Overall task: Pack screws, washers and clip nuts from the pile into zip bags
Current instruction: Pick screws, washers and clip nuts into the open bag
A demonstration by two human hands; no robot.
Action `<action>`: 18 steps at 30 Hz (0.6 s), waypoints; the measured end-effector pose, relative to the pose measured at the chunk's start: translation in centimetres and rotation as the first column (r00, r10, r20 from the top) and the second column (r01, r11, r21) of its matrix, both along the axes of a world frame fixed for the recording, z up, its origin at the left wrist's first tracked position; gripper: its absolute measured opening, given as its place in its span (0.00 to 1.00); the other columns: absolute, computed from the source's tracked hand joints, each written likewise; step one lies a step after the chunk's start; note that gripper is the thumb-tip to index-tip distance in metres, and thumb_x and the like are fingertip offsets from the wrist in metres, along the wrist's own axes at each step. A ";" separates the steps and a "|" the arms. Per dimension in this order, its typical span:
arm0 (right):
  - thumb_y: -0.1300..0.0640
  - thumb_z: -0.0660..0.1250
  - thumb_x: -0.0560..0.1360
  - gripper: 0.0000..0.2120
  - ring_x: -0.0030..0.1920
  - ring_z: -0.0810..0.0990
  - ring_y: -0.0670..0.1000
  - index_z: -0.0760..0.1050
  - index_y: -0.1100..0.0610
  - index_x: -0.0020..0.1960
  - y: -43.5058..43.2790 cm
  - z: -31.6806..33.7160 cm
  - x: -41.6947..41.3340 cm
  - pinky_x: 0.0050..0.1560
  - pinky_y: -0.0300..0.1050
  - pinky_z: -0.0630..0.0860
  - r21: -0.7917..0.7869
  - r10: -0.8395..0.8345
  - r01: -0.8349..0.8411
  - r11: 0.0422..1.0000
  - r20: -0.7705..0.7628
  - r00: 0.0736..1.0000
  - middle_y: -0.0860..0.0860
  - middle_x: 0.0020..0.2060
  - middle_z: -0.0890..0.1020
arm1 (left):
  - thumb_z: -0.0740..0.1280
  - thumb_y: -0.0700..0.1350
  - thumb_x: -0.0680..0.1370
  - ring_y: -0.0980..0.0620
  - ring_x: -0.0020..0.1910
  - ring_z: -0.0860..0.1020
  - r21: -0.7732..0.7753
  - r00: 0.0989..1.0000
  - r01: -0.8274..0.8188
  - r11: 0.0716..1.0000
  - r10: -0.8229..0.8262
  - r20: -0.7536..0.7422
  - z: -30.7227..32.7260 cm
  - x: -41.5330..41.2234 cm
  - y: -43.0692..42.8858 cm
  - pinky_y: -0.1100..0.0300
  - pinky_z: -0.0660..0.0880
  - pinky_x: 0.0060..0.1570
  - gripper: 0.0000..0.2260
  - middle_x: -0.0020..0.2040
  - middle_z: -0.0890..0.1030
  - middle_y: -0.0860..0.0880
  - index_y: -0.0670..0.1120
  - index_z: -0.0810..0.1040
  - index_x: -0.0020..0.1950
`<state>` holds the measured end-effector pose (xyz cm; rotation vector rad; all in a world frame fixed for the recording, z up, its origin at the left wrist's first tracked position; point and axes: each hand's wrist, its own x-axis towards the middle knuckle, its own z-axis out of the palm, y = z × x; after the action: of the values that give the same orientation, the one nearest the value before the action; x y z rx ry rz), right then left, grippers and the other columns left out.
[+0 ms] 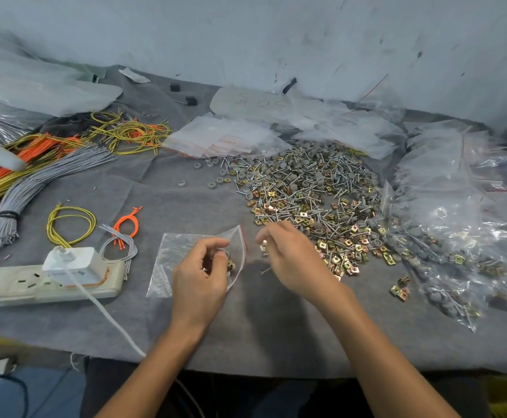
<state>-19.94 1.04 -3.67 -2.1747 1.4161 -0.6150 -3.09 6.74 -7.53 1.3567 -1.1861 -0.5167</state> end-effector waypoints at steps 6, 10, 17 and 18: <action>0.55 0.62 0.83 0.05 0.45 0.78 0.44 0.76 0.49 0.57 -1.0 -0.1 -3.1 0.46 0.45 0.72 0.099 -0.058 0.062 0.993 -0.043 0.997 0.42 0.48 0.81 | 0.65 0.43 0.76 0.56 0.35 0.78 0.007 1.000 -0.004 1.000 0.004 -0.010 0.0 0.0 0.1 0.68 0.71 0.36 0.08 0.39 0.81 0.59 0.53 0.81 0.49; 0.55 0.65 0.81 0.05 0.45 0.76 0.42 0.78 0.48 0.54 -1.0 0.4 -4.7 0.45 0.43 0.70 0.013 -0.063 0.066 0.998 -0.155 0.986 0.41 0.46 0.78 | 0.65 0.42 0.76 0.56 0.35 0.79 0.009 1.000 -0.001 1.000 0.001 -0.012 0.0 0.0 0.0 0.67 0.72 0.36 0.08 0.39 0.81 0.59 0.54 0.81 0.49; 0.47 0.69 0.78 0.07 0.50 0.76 0.51 0.77 0.51 0.51 0.1 0.6 -4.6 0.50 0.47 0.73 -0.003 0.031 -0.036 0.999 -0.431 0.902 0.46 0.47 0.76 | 0.64 0.43 0.76 0.56 0.35 0.78 0.005 1.000 0.010 1.000 -0.010 -0.017 0.1 0.0 0.1 0.69 0.71 0.36 0.08 0.39 0.81 0.59 0.54 0.80 0.49; 0.48 0.68 0.79 0.07 0.52 0.76 0.52 0.77 0.52 0.51 0.1 0.6 -4.5 0.51 0.48 0.73 -0.035 0.038 -0.060 0.998 -0.455 0.890 0.47 0.48 0.76 | 0.64 0.43 0.76 0.56 0.35 0.78 0.006 1.000 0.008 1.000 -0.008 -0.013 0.2 0.0 0.2 0.68 0.71 0.36 0.08 0.39 0.81 0.59 0.53 0.81 0.49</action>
<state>-24.47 1.18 -3.07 -2.4946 1.5745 -0.1156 -3.11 6.90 -7.37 1.3523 -1.1806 -0.5352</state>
